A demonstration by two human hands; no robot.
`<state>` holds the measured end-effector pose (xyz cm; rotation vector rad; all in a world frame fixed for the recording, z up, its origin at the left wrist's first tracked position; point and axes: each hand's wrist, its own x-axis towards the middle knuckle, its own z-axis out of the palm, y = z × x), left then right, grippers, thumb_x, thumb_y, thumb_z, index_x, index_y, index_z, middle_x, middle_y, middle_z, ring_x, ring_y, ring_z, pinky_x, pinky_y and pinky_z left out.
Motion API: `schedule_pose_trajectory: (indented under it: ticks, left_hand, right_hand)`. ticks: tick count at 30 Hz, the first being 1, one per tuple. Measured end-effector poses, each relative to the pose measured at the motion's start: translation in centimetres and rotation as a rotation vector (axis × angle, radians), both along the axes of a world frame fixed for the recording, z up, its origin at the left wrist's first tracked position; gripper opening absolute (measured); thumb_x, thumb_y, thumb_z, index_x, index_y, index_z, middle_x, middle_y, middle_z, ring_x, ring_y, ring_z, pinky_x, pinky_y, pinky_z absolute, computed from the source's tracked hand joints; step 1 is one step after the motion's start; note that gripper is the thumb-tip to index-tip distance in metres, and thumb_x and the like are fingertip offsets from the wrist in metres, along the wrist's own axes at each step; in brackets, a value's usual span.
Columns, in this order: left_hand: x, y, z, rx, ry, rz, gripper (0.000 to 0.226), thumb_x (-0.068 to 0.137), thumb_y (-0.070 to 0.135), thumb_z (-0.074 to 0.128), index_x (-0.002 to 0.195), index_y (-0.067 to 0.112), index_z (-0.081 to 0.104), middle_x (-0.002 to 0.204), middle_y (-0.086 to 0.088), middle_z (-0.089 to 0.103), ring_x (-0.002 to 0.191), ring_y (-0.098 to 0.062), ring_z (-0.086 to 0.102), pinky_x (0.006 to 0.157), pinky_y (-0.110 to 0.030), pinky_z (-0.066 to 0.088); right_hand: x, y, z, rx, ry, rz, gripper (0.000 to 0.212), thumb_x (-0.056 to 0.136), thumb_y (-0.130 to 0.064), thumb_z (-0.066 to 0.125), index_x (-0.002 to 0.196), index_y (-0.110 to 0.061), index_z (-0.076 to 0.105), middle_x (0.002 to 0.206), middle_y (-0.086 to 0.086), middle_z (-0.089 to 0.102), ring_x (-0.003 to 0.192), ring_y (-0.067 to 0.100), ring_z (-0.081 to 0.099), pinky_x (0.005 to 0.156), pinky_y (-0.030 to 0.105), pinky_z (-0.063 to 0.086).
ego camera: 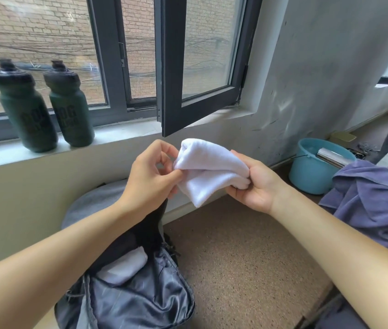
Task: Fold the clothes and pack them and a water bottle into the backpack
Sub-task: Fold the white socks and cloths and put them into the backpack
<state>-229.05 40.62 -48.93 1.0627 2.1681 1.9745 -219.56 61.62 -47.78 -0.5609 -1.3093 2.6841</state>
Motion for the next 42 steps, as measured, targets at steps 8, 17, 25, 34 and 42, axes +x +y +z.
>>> schedule_pose_trajectory:
  ticks: [8,17,25,34,42]
  left_hand:
    - [-2.0,-0.8,0.4,0.004,-0.273,-0.021,0.024,0.069,0.039,0.070,0.087,0.023,0.070,0.080,0.016,0.070,0.077,-0.009,0.065,0.074,-0.027,0.051]
    - [0.3,-0.3,-1.7,-0.369,-0.354,-0.559,0.054,0.087,0.053,0.071,0.129,0.020,0.064,0.119,-0.007,0.074,0.106,-0.026,0.072,0.090,-0.039,0.056]
    - [0.7,-1.0,-3.0,-0.299,-0.202,-0.415,0.064,0.083,0.030,0.085,0.137,0.033,0.051,0.130,0.012,0.066,0.114,-0.004,0.065,0.094,-0.027,0.056]
    - [-1.0,-4.0,-5.3,-0.423,-0.192,-0.536,0.037,0.101,0.019,0.065,0.137,0.027,0.061,0.136,0.010,0.064,0.130,-0.008,0.058,0.107,-0.028,0.049]
    - [-7.1,-8.4,-11.4,-1.087,0.282,-0.169,0.046,0.084,0.047,0.070,0.121,0.064,0.051,0.131,0.008,0.039,0.102,-0.023,0.059,0.092,-0.042,0.052]
  right_hand:
    - [0.2,1.3,-0.9,0.450,-0.049,0.083,0.047,0.094,-0.041,0.067,0.129,-0.010,0.067,0.112,0.011,0.070,0.101,0.022,0.068,0.082,0.034,0.060]
    - [-0.2,-1.3,-1.7,0.719,0.146,0.243,0.044,0.094,-0.031,0.064,0.130,-0.006,0.061,0.113,0.012,0.069,0.101,0.025,0.067,0.082,0.040,0.053]
    - [-1.5,-2.3,-4.5,0.811,0.196,0.107,0.042,0.090,-0.031,0.070,0.125,-0.009,0.065,0.113,0.009,0.073,0.104,0.021,0.070,0.090,0.037,0.056]
    - [-4.7,-4.7,-9.0,0.781,0.029,0.129,0.040,0.098,-0.041,0.064,0.118,-0.008,0.067,0.111,0.015,0.073,0.096,0.021,0.069,0.085,0.044,0.056]
    - [-5.0,-6.2,-18.2,1.030,-0.481,0.353,0.065,0.093,-0.057,0.062,0.141,-0.015,0.050,0.135,0.008,0.057,0.112,0.026,0.062,0.092,0.044,0.056]
